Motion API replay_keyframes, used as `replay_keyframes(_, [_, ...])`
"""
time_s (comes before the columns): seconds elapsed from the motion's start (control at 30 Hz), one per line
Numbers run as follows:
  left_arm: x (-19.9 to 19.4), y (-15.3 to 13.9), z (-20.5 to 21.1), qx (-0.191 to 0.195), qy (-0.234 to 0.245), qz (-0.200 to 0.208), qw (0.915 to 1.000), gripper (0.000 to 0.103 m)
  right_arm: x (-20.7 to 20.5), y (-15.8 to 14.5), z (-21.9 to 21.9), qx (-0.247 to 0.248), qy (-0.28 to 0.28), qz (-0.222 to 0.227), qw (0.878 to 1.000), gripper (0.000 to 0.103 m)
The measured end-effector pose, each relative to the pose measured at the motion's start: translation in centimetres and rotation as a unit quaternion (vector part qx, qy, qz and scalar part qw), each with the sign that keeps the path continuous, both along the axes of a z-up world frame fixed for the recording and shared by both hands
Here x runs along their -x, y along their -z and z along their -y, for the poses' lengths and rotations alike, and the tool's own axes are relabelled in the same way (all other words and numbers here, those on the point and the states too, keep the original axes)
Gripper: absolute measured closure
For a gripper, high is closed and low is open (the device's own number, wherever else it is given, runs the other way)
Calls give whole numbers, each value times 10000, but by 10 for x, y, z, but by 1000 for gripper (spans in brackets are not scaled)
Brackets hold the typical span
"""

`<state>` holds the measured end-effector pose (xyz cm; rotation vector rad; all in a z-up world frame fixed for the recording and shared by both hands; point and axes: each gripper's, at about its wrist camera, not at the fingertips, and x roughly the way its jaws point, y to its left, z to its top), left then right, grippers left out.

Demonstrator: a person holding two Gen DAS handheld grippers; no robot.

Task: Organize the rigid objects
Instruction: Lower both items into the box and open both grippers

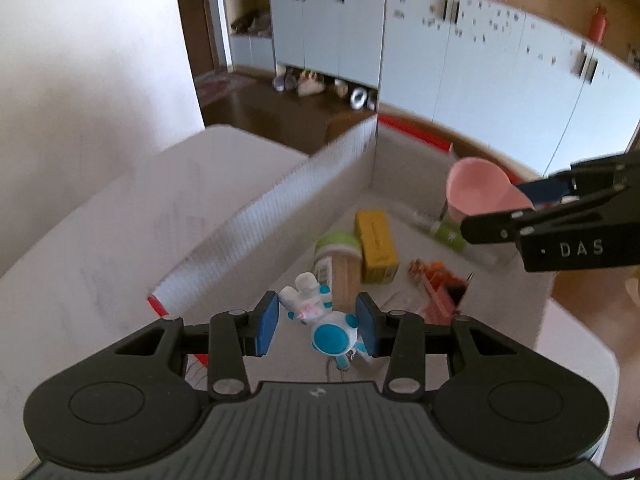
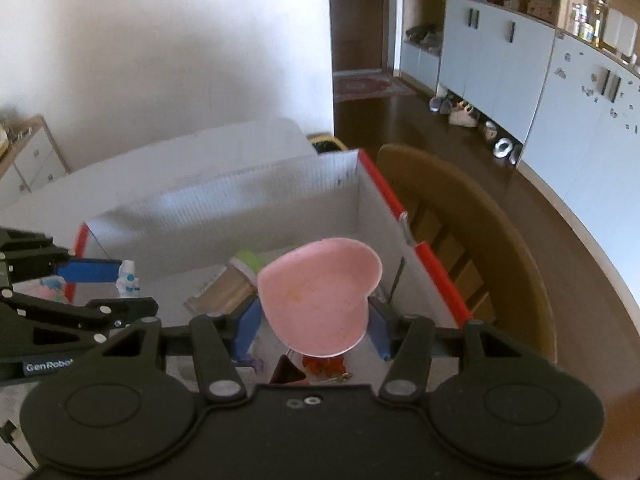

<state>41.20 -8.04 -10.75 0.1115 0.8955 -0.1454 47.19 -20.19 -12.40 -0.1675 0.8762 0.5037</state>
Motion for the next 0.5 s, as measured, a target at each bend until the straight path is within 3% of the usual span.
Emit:
replay_keyframes(0.3, [-22, 30, 11, -470, 56, -444, 9979, 61, -13, 26, -13, 200, -53, -276, 9994, 48])
replay_keyframes(0.5, [-30, 41, 15, -571, 110, -769, 9953, 61, -16, 32, -14, 223, -57, -423, 9988, 47])
